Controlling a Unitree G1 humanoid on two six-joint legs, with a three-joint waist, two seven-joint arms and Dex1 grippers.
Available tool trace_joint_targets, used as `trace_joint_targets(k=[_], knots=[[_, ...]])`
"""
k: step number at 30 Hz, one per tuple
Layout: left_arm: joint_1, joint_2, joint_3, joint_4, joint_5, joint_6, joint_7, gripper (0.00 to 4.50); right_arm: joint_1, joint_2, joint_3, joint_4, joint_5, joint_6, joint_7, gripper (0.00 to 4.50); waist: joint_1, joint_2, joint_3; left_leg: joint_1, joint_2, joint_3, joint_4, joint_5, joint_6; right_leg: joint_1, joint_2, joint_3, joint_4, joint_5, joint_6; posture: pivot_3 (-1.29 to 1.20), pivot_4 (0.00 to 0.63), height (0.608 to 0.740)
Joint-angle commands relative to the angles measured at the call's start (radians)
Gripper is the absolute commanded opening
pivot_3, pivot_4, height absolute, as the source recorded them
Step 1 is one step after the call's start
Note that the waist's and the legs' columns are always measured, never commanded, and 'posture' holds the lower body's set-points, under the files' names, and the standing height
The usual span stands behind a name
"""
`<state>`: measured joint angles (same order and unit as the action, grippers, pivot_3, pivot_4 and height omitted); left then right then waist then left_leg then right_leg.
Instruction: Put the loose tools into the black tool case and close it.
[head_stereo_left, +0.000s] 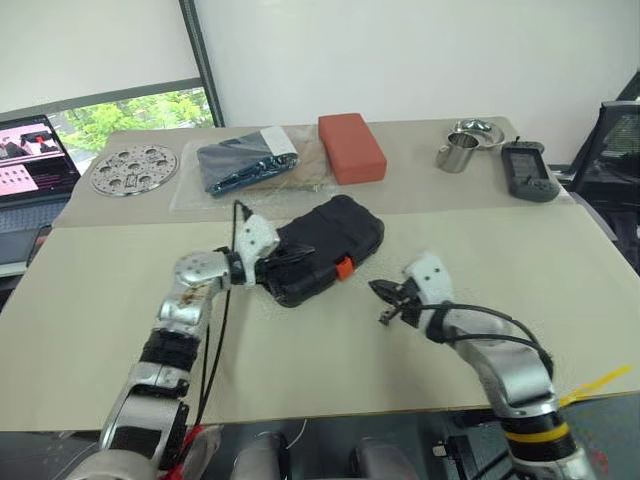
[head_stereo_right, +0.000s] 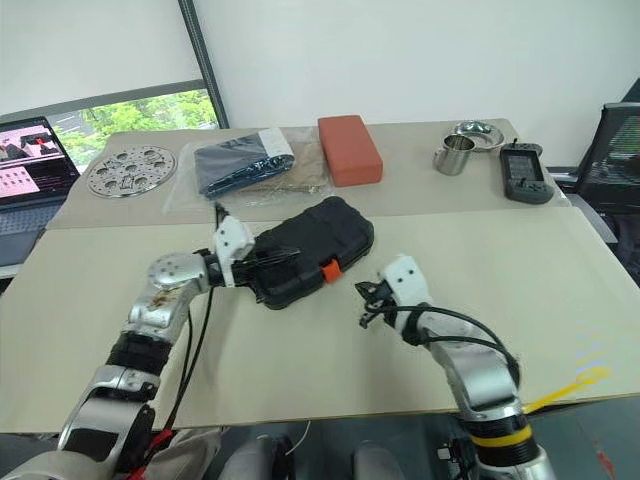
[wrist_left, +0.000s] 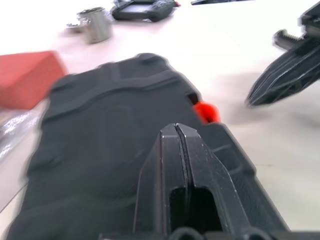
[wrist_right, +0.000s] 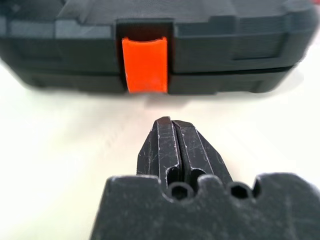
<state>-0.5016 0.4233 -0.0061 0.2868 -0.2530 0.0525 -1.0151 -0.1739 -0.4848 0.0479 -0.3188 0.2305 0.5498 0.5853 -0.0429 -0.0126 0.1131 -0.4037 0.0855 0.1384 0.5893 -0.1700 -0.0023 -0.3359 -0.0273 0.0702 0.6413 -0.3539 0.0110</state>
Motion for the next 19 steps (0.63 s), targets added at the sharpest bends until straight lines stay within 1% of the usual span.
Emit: trace_joint_targets(k=[1,2,3,4,6,7,8,10,12,13,14,19], knots=[[0.096,0.056,0.095,-0.185,-0.087,0.086,0.038,0.00,0.021,-0.039,-0.107,0.047,0.069,-0.154,0.110,0.60,0.002,-0.001,0.001,0.000,0.000,0.000,0.000,0.000,0.000,0.000,0.000,0.000,0.000,0.000,0.000,0.00,0.150,0.740],[0.144,0.075,0.118,-0.230,-0.100,0.104,0.046,0.00,0.032,-0.055,-0.130,0.079,0.078,-0.195,0.144,0.79,0.004,-0.001,0.001,0.000,0.000,0.000,0.000,0.000,0.000,0.000,0.000,0.000,0.000,0.000,0.000,0.00,0.150,0.740],[0.197,0.092,0.147,-0.276,-0.120,0.129,0.057,0.52,0.043,-0.073,-0.155,0.120,0.086,-0.242,0.183,1.12,0.005,-0.001,0.001,0.000,0.000,-0.001,0.000,0.000,0.000,0.001,0.000,-0.001,0.000,0.000,0.000,0.00,0.150,0.740],[0.242,0.104,0.171,-0.313,-0.138,0.150,0.069,0.72,0.051,-0.088,-0.173,0.156,0.090,-0.282,0.214,1.49,0.005,-0.001,0.001,0.000,0.000,0.000,0.000,0.000,0.000,0.001,-0.001,0.000,-0.001,0.000,0.000,0.00,0.150,0.740],[0.344,0.125,0.219,-0.373,-0.151,0.173,0.098,1.45,0.062,-0.118,-0.207,0.226,0.104,-0.356,0.278,2.18,0.005,-0.001,0.002,0.001,0.000,0.000,0.000,-0.001,0.001,0.002,-0.002,0.000,-0.001,0.000,0.000,0.00,0.150,0.740],[0.383,0.133,0.229,-0.393,-0.148,0.179,0.109,1.89,0.062,-0.127,-0.218,0.254,0.109,-0.380,0.296,2.57,0.006,-0.001,0.002,0.002,-0.001,0.001,0.000,-0.001,0.002,0.003,-0.004,0.000,-0.002,0.000,0.000,0.00,0.150,0.740],[0.429,0.137,0.242,-0.415,-0.148,0.185,0.118,2.16,0.062,-0.138,-0.232,0.284,0.114,-0.401,0.317,2.83,0.006,-0.001,0.002,0.002,-0.001,0.001,0.000,-0.001,0.002,0.003,-0.004,0.000,-0.002,0.000,0.000,0.00,0.150,0.740],[0.501,0.141,0.259,-0.444,-0.149,0.187,0.135,2.88,0.061,-0.152,-0.253,0.334,0.127,-0.432,0.355,3.54,0.007,-0.002,0.003,0.004,-0.001,0.001,-0.001,-0.002,0.003,0.005,-0.007,0.000,-0.002,0.000,0.000,0.00,0.150,0.740],[0.570,0.144,0.256,-0.444,-0.105,0.146,0.155,3.69,0.058,-0.166,-0.273,0.394,0.137,-0.465,0.388,4.24,0.009,-0.002,0.004,0.005,-0.002,0.001,-0.001,-0.002,0.003,0.006,-0.009,-0.001,-0.003,0.000,0.000,0.00,0.150,0.740],[0.592,0.134,0.253,-0.430,-0.075,0.124,0.187,4.11,0.058,-0.173,-0.283,0.433,0.139,-0.487,0.406,4.50,0.010,-0.002,0.004,0.006,-0.002,0.000,-0.001,-0.002,0.003,0.008,-0.010,-0.001,-0.004,0.000,0.000,0.00,0.150,0.740],[0.604,0.126,0.248,-0.416,-0.058,0.107,0.207,4.49,0.056,-0.178,-0.290,0.467,0.140,-0.506,0.422,4.50,0.012,-0.002,0.004,0.007,-0.002,0.000,-0.002,-0.002,0.003,0.009,-0.012,-0.001,-0.004,0.000,0.000,0.00,0.150,0.740],[0.602,0.117,0.213,-0.401,-0.008,0.064,0.248,4.49,0.045,-0.183,-0.304,0.547,0.140,-0.555,0.450,4.50,0.021,-0.002,0.005,0.009,-0.002,0.000,-0.003,-0.004,0.004,0.015,-0.015,-0.002,-0.012,0.001,-0.002,0.00,0.150,0.740]])
